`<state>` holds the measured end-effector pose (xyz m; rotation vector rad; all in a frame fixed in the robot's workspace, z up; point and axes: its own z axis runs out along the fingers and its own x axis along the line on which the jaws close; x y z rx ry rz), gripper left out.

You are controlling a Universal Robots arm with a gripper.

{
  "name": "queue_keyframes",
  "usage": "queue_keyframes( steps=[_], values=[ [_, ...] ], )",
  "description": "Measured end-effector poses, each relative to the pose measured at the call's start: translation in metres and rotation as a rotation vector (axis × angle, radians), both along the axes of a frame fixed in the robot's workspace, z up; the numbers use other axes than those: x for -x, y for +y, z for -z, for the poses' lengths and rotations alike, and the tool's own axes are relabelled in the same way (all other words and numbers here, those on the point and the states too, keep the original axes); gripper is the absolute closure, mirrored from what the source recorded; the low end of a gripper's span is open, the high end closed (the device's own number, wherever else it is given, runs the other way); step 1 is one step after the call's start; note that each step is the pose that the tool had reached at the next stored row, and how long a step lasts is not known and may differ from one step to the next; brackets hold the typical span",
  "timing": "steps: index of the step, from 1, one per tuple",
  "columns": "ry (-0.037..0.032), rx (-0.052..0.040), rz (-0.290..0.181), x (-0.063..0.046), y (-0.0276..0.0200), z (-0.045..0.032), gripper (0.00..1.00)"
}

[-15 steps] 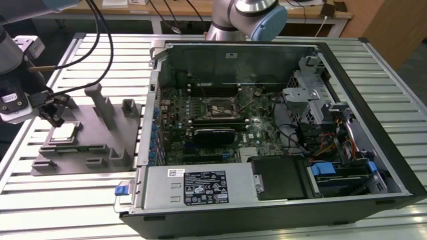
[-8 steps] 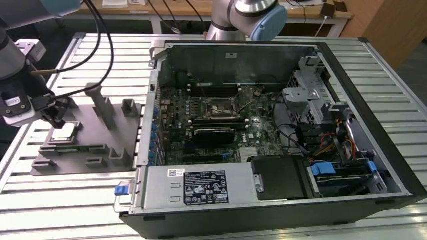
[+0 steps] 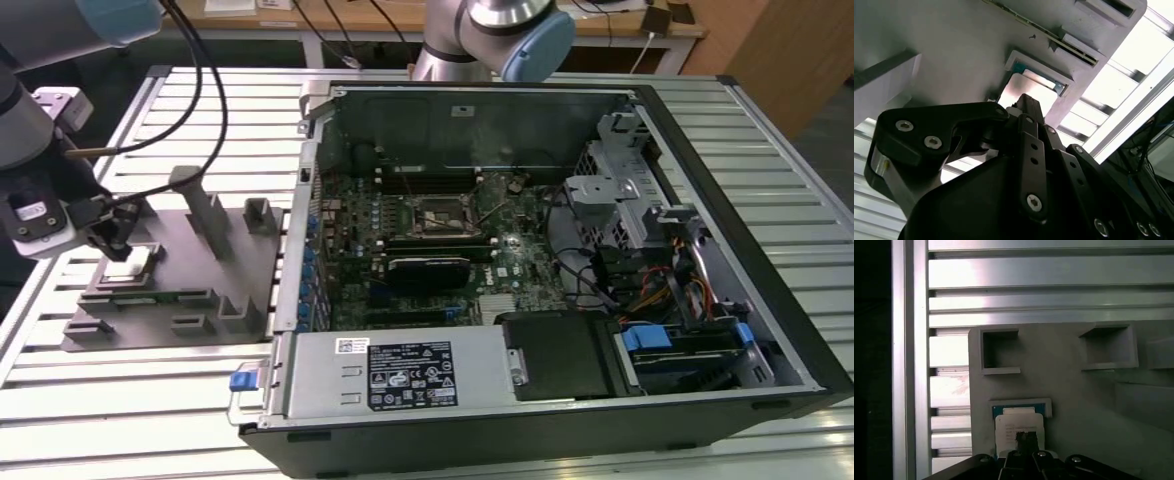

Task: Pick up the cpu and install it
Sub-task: 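Pick up the cpu and move it towards the insertion slot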

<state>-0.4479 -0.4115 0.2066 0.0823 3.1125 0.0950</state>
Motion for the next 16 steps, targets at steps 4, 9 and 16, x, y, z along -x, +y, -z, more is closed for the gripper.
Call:
queue_keyframes(
  steps=[4,9,16],
  values=[
    [0.0008,-0.0034,-0.006,0.001,0.0,0.0039,0.89],
    [0.0022,-0.0057,-0.012,0.0013,0.0001,0.0074,0.89],
    [0.0041,-0.0072,-0.016,0.0013,0.0001,0.0092,0.89]
  ],
)
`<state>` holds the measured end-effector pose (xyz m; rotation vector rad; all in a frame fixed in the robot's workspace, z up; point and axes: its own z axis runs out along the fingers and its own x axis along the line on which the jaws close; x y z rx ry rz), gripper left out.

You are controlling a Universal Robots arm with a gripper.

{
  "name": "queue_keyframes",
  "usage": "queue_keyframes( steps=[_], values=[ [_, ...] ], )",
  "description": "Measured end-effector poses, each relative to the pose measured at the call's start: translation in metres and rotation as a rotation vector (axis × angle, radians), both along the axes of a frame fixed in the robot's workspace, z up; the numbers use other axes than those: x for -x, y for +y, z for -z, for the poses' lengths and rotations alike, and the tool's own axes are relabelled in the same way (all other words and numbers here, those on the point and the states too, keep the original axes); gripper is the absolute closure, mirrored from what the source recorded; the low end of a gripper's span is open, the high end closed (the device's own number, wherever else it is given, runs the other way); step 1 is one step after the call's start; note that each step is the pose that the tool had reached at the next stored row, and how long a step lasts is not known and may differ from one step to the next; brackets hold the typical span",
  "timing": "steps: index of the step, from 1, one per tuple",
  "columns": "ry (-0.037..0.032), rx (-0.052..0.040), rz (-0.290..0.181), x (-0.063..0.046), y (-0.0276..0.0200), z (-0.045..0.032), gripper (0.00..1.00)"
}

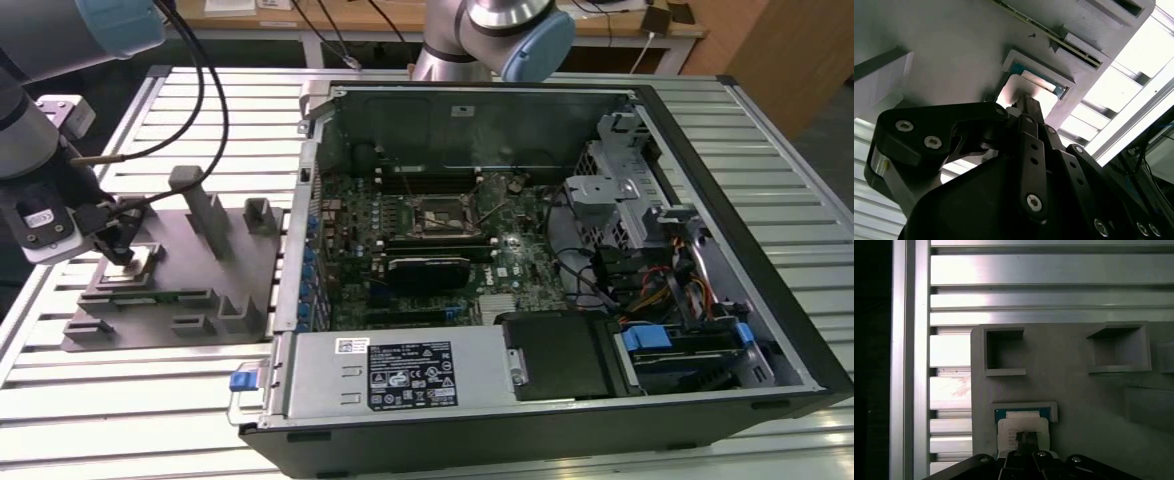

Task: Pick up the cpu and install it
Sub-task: 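Pick up the cpu and move it towards the insertion slot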

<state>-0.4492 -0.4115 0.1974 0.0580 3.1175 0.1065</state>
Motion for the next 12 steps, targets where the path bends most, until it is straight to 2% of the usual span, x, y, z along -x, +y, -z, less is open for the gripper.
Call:
queue_keyframes(
  steps=[12],
  values=[
    [0.0,-0.0006,-0.007,0.0007,0.0014,0.0003,0.89]
  ],
)
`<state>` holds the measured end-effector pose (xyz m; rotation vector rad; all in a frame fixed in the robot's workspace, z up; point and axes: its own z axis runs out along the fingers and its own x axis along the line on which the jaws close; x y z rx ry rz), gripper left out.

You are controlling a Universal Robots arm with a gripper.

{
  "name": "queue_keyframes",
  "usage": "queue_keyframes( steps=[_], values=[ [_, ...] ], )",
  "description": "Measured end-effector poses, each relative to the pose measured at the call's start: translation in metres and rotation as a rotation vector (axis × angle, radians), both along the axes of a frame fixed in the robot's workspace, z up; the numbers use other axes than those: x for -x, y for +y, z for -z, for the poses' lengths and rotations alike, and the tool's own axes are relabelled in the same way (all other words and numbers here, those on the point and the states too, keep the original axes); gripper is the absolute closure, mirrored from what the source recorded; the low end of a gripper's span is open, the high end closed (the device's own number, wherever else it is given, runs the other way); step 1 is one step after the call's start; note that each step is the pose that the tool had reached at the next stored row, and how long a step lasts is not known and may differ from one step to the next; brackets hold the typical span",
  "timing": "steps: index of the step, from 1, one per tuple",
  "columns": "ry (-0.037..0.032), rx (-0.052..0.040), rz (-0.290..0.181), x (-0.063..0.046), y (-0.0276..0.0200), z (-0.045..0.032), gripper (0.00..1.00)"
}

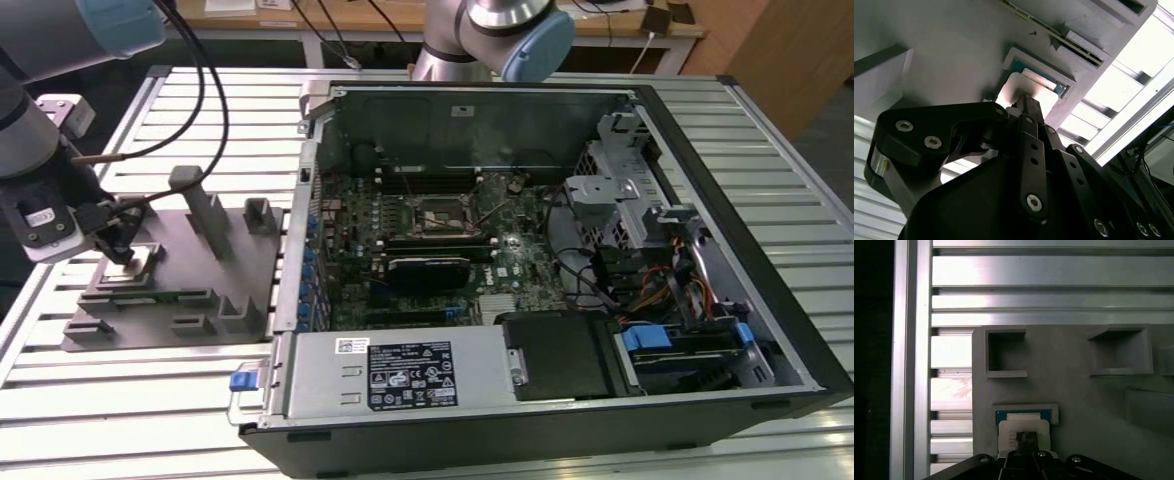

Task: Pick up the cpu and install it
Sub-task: 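Pick up the cpu and move it towards the insertion slot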

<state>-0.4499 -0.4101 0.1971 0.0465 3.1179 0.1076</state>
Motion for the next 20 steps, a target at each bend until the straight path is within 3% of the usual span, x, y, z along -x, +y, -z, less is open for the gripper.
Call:
queue_keyframes(
  steps=[8,12,17,20],
  values=[
    [-0.0001,-0.0001,0.0,0.001,0.0,0.0001,0.89],
    [-0.0001,0.0,0.0,0.0011,0.0,0.0001,0.77],
    [-0.0001,-0.0001,0.0,0.0013,0.0,0.0001,0.53],
    [0.0,0.0,0.0,0.0014,0.0,0.0001,0.47]
  ],
)
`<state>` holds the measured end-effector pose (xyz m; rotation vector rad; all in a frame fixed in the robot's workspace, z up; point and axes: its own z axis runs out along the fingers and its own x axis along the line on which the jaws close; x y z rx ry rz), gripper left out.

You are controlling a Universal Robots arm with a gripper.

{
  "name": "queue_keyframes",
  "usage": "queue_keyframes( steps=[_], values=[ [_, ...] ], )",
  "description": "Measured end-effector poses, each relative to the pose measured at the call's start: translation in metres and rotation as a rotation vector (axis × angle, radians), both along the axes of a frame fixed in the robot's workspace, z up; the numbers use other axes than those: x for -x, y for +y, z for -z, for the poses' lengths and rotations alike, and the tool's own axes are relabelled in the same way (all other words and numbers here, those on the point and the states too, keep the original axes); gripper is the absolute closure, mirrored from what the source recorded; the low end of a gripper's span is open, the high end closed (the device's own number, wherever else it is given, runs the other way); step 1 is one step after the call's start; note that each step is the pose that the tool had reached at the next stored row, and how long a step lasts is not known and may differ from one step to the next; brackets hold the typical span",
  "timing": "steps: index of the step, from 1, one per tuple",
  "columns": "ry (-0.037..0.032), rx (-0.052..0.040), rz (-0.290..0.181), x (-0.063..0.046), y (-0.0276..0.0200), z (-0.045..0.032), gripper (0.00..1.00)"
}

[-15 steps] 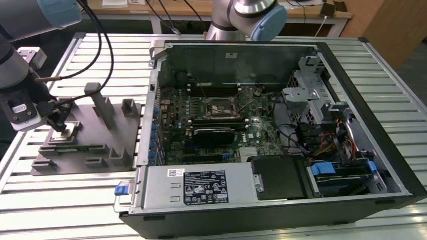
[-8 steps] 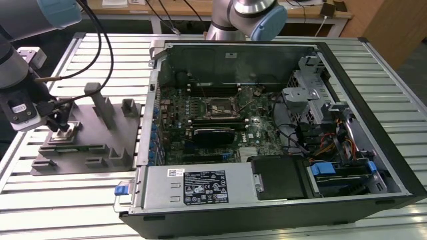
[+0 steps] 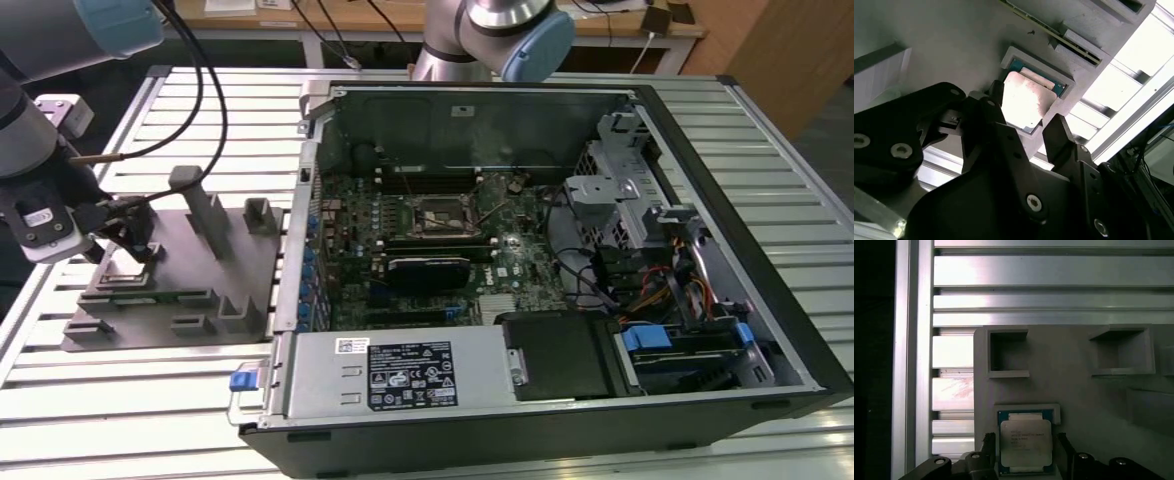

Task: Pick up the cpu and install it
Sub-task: 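Pick up the cpu and move it towards the insertion slot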

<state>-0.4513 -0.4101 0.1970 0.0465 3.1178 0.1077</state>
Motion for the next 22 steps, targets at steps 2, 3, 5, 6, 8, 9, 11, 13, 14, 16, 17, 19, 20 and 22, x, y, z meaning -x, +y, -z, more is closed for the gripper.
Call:
queue_keyframes(
  steps=[2,3,5,6,8,9,11,13,14,16,17,19,20,22],
  values=[
    [-0.0001,0.0,-0.001,0.0001,0.0,0.0001,0.41],
    [0.0001,0.0,-0.009,0.0001,0.0,0.0001,0.41],
    [0.0,0.0,-0.031,0.0001,0.0001,0.0007,0.41],
    [-0.0001,-0.0001,-0.035,0.0001,0.0,0.0012,0.41],
    [0.0001,-0.0001,-0.036,0.0,0.0,0.0021,0.41],
    [0.0005,-0.0001,-0.036,0.0,0.0,0.0032,0.41],
    [0.0018,-0.0001,-0.036,0.0,0.0,0.0049,0.41],
    [0.0029,-0.0001,-0.036,0.0,0.0,0.0059,0.41],
    [0.0032,-0.0001,-0.036,-0.0001,0.0,0.0065,0.41],
    [0.0045,-0.0001,-0.036,-0.0015,-0.0001,0.0074,0.41],
    [0.0048,-0.0001,-0.036,-0.0023,0.0,0.0078,0.41],
    [0.0049,-0.0003,-0.036,-0.0031,0.0001,0.0083,0.41],
    [0.0051,-0.0001,-0.036,-0.003,0.0,0.0085,0.41],
    [0.0056,-0.0002,-0.036,-0.0031,0.0,0.0096,0.41]
  ],
)
